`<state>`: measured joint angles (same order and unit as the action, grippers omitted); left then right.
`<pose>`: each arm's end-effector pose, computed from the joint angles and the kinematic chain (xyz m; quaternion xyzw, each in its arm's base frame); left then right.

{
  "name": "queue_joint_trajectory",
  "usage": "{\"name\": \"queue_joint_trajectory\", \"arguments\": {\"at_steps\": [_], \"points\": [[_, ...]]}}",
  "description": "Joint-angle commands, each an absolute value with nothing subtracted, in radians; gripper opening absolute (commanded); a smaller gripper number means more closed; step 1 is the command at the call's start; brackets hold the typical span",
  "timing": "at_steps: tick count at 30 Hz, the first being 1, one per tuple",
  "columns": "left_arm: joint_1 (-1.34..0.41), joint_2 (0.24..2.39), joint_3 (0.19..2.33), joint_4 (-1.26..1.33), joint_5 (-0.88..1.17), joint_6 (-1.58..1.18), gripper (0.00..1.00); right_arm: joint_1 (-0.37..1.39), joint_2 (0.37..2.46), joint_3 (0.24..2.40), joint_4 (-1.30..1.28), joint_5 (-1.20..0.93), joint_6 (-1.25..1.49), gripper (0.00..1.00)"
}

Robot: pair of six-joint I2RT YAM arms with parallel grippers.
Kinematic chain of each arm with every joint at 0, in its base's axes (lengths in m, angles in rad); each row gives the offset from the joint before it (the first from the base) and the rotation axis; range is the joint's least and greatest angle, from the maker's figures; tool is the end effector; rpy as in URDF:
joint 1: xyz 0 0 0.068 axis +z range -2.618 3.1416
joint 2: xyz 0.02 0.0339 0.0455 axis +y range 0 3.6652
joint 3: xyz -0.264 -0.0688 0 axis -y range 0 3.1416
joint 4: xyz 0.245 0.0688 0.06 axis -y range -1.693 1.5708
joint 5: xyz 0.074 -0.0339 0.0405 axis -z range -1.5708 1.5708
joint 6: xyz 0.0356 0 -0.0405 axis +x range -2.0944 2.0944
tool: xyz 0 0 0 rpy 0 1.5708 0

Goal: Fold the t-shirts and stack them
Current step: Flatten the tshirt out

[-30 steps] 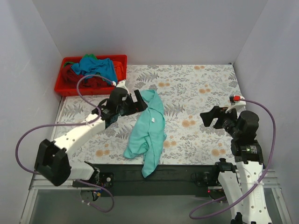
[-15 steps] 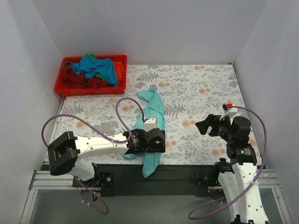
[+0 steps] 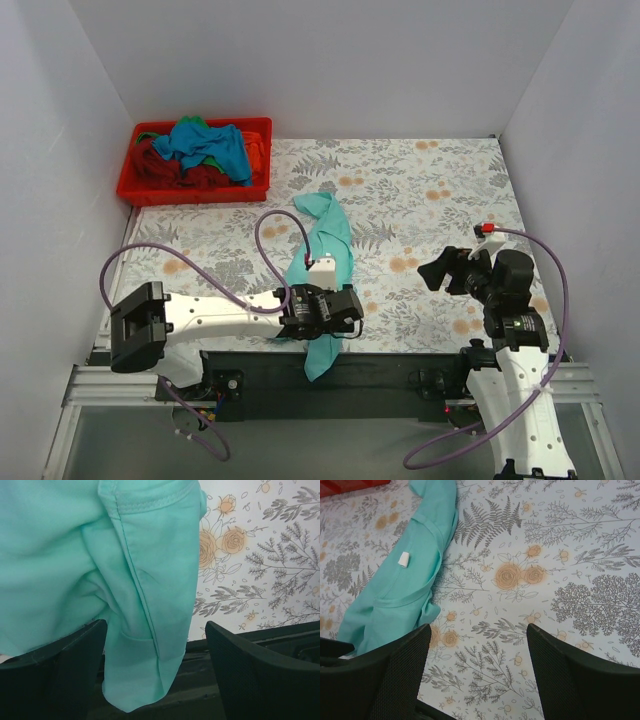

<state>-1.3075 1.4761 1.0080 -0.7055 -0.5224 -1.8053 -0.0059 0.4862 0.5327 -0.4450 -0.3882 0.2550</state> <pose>0.0904 -0.2670 0.2226 -0.2827 0.9054 -0.1869 0.2559 0.1272 0.0127 0.2667 0.0005 0.8244 0.2269 0.5186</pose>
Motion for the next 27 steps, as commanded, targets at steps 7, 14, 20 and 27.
{"name": "queue_joint_trajectory", "arguments": {"at_steps": [7, 14, 20, 27], "points": [[-1.338, 1.549, 1.014, -0.698, -0.595, -1.876, 0.72, -0.003, 0.496, 0.514, -0.417, -0.385, 0.25, 0.82], [-1.325, 1.585, 1.029, -0.591, -0.581, -1.821, 0.0, -0.003, 0.506, 0.515, -0.417, -0.377, 0.252, 0.82], [-1.209, 1.508, 1.103, -0.395, -0.477, -1.634, 0.0, 0.023, 0.531, 0.531, -0.414, -0.371, 0.249, 0.8], [-0.884, 1.215, 0.897, -0.125, -0.29, -1.627, 0.0, 0.113, 0.587, 0.581, -0.336, -0.321, 0.334, 0.77]]}}
